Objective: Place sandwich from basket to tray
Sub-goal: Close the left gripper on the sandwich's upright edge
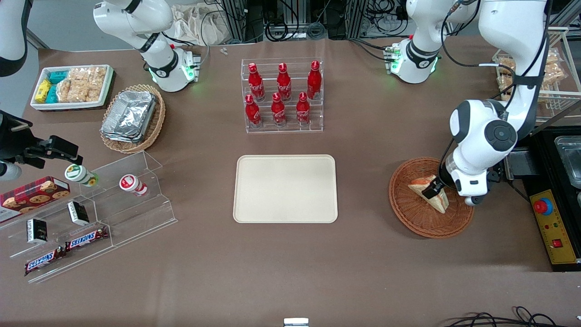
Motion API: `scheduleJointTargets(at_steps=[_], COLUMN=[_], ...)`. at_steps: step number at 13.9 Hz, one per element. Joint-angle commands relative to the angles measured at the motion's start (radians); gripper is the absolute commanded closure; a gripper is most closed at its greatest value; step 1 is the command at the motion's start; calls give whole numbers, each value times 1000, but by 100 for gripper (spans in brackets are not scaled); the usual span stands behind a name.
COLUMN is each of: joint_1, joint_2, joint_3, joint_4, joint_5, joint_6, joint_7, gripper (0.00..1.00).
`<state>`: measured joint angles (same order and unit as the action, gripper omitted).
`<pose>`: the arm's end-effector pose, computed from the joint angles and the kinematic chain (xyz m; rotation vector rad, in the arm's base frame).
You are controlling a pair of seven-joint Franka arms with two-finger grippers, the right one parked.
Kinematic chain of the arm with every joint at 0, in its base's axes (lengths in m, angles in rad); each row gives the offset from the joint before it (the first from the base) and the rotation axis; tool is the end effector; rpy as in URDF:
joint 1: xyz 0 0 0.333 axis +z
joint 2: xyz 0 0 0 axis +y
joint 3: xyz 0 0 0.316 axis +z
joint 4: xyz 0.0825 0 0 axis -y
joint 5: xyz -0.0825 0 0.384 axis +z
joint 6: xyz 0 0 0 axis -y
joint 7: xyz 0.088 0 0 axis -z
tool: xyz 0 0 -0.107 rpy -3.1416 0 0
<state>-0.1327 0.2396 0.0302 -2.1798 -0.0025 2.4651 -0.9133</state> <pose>0.5607 -0.0578 0.2840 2.8697 1.2331 0.0667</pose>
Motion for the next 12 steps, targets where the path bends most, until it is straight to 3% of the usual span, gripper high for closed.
scheduleJointTargets(at_steps=[1, 7, 9, 12], joint_1=[-2, 1, 1, 2], joint_2=[-40, 10, 24, 40], joint_3=[2, 4, 4, 5], joint_4=[-69, -74, -71, -52], joint_5=[38, 36, 35, 33], joint_6=[46, 98, 114, 114], joint_7=[-18, -19, -19, -30], gripper=[0, 2, 14, 54])
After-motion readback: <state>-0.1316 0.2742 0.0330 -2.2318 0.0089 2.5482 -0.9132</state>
